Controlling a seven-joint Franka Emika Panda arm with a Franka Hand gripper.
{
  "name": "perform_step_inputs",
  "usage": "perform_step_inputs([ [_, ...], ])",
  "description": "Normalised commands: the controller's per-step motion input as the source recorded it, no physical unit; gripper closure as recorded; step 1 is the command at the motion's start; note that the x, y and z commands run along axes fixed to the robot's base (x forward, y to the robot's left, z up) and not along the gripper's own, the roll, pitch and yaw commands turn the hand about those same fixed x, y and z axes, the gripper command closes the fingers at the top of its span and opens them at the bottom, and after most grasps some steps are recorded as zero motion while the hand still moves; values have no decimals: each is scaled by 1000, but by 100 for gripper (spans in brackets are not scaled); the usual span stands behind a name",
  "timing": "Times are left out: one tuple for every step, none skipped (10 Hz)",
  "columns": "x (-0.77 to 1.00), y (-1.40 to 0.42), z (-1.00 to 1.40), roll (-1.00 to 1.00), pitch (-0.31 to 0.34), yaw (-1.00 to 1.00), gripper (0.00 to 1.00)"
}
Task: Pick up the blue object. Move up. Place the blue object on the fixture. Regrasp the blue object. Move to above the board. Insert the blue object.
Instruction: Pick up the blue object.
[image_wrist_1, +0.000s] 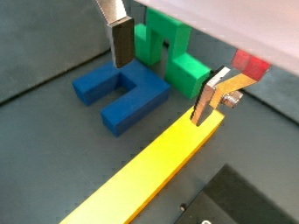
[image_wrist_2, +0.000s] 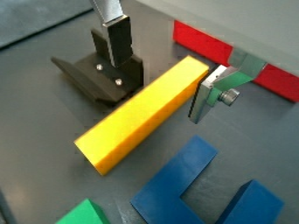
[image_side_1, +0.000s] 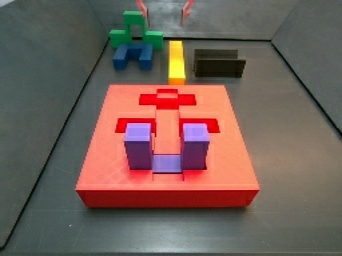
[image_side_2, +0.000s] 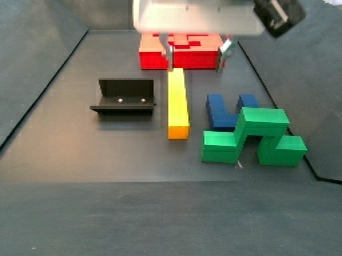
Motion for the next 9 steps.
perform_step_inputs([
  [-57,-11,-594,-136,-246,0,0],
  [-123,-3,-580,-147,-243,0,0],
  [-151,-3,-563,-150,-234,0,0],
  [-354,-6,-403,-176,-237,0,0],
  [-523,-60,-143,-216,-297,0,0],
  [-443,-54,-46,-240,-293,0,0],
  [-417,0,0,-270,-284,0,0],
  [-129,0,-126,-126,-254,0,0],
  [91,0,-309,-31,-199,0,0],
])
